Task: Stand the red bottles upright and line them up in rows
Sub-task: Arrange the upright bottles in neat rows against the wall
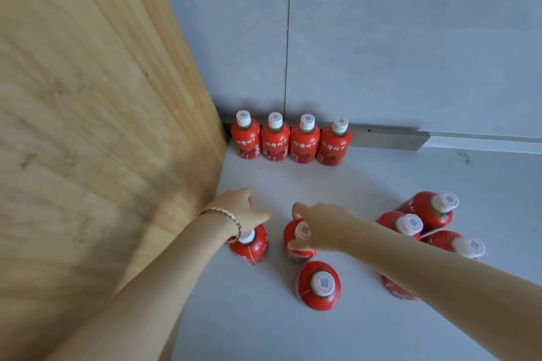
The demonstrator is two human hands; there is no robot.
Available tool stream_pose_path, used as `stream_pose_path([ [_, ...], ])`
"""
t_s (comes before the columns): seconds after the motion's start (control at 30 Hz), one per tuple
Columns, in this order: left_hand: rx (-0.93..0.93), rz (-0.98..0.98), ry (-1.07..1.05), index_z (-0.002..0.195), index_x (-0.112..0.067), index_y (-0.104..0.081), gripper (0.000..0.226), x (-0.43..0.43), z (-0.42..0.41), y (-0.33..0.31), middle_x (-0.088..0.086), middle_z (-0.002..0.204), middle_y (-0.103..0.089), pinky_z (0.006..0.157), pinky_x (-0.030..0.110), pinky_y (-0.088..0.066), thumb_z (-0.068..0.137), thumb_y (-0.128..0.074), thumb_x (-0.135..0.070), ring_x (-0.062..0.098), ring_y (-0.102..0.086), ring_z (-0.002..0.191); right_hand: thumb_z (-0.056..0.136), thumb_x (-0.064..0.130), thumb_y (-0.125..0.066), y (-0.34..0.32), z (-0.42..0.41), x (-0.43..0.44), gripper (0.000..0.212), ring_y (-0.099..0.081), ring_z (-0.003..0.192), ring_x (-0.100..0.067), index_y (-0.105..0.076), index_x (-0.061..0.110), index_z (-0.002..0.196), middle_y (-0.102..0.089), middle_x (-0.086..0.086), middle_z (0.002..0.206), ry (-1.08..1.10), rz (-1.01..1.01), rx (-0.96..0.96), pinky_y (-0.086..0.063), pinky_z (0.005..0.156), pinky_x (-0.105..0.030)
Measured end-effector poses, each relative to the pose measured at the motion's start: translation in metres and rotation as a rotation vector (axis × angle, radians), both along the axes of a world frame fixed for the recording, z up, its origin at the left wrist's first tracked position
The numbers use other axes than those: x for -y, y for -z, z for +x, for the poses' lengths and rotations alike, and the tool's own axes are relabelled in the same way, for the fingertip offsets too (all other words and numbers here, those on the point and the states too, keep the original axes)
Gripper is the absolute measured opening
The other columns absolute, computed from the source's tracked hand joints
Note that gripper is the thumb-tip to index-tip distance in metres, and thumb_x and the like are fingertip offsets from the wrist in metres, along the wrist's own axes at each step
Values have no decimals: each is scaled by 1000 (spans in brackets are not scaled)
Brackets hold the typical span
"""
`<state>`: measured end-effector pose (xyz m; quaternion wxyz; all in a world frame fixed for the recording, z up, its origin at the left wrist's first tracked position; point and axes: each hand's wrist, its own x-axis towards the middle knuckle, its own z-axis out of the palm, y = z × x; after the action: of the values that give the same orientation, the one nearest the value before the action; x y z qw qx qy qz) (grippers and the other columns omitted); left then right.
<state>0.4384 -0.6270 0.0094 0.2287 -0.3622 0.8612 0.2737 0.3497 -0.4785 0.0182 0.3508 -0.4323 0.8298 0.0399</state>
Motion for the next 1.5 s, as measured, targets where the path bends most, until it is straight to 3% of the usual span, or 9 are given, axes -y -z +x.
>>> stream_pose_path([
  [0.1,37,68,-13,79,-18,-42,34,-3,26,7,-3,71,-45,56,27,-34,73,-64,-42,19,-46,69,86,45,-55,10,3,3,51,-59,100,-28,-41,16,126,-61,-11,115,71,-50,-4,-49,82,-36],
  [0.27,-202,18,-122,69,-15,-38,31,-3,34,16,-1,63,-40,54,27,-30,75,-64,-29,22,-42,66,88,41,-54,20,-3,1,48,-62,90,-27,-40,15,126,-60,-13,120,256,-124,105,-55,85,-39],
  [0.5,-341,-67,-388,98,-6,-54,29,40,-24,13,19,107,-60,85,36,-45,78,-64,-24,33,-55,94,89,41,-53,20,-21,13,51,-60,93,-26,-41,12,130,-56,-13,128,442,-144,159,-55,88,-40],
  [0.6,-388,-119,-372,83,-11,-43,23,55,-50,16,21,96,-62,68,33,-42,78,-63,-23,38,-59,90,89,41,-53,23,-27,17,52,-59,106,-28,-43,11,129,-55,-12,130,499,-165,168,-54,88,-38],
  [0.7,-441,-137,-327,81,-10,-44,23,64,-62,23,22,89,-62,60,28,-35,79,-63,-21,41,-61,90,87,40,-54,27,-28,24,42,-58,91,-23,-49,12,118,-61,-10,116,529,-231,128,-56,81,-38],
  [0.9,-417,-227,-436,115,-2,-49,48,51,-57,40,24,119,-48,88,41,-46,83,-65,-34,40,-52,109,85,40,-56,20,-49,73,31,-54,76,-25,-48,13,98,-57,-4,87,551,-473,13,-41,62,-32],
  [1.1,-514,-18,-534,122,-13,-50,41,58,-57,42,10,123,-62,94,35,-43,86,-61,-29,34,-55,114,85,44,-58,33,-58,109,54,-57,106,-34,-41,18,129,-49,-15,124,578,-437,99,-51,88,-42],
  [1.3,-609,123,-556,130,-15,-47,46,67,-61,43,8,134,-56,104,40,-41,87,-63,-22,31,-51,124,87,28,-63,50,-48,109,58,-50,126,-27,-37,10,136,-51,-9,138,781,-560,302,-44,102,-40],
  [1.5,-471,95,-538,142,-18,-31,61,69,-63,53,16,144,-42,106,45,-39,89,-59,-28,36,-41,130,87,19,-63,48,-52,94,64,-52,123,-28,-30,13,142,-47,-10,140,816,-546,371,-49,96,-39],
])
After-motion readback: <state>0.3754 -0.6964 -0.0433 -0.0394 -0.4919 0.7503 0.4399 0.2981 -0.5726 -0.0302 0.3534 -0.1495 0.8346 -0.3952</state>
